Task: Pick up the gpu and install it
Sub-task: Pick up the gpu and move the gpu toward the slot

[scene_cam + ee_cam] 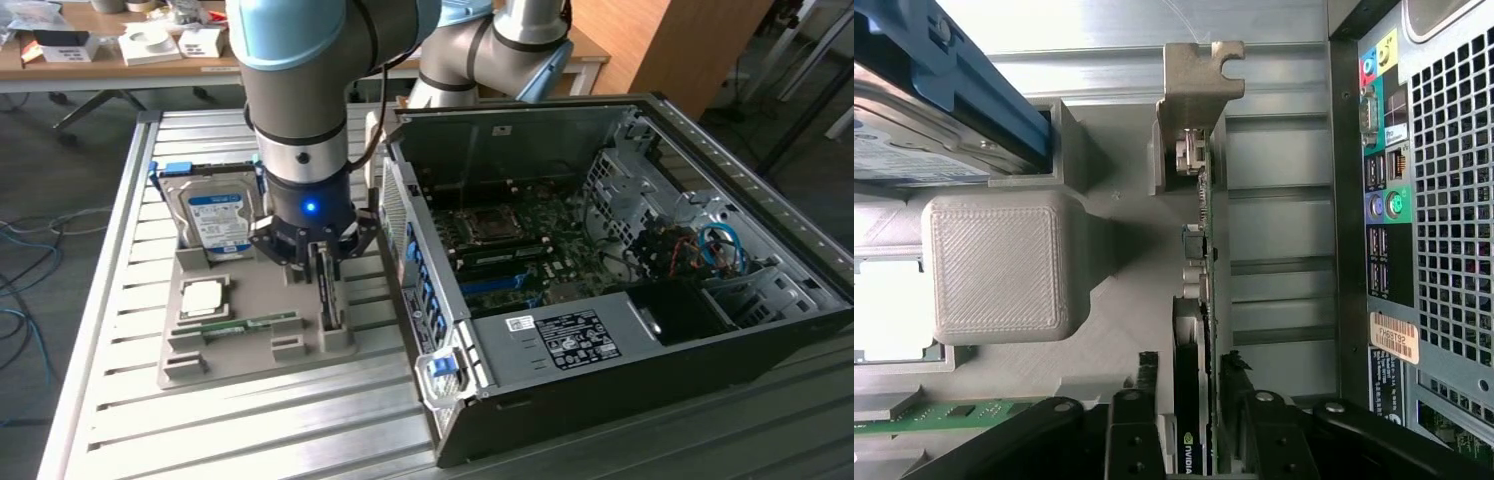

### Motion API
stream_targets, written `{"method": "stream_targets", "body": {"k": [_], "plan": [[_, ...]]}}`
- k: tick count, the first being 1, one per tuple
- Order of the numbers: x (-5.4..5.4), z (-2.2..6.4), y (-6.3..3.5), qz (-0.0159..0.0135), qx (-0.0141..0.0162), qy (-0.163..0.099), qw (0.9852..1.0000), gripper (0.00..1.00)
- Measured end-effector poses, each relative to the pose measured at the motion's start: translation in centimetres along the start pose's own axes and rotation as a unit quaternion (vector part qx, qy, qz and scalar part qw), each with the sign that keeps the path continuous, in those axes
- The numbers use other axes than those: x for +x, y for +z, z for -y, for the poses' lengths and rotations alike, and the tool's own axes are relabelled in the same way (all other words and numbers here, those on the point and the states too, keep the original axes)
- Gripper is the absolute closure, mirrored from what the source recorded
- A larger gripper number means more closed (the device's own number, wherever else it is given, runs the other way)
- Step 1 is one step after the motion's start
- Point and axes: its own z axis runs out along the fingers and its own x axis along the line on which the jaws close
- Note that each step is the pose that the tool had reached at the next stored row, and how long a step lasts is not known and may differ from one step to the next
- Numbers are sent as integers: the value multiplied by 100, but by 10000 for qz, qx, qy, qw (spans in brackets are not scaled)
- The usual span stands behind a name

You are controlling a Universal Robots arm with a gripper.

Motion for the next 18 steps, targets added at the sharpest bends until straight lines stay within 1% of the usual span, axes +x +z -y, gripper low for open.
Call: {"method": "stream_targets", "body": {"k": [1, 18], "plan": [[0, 0, 0, 0, 0, 0, 10000, 67], [-11, -1, 2, 0, 0, 0, 10000, 67]]}}
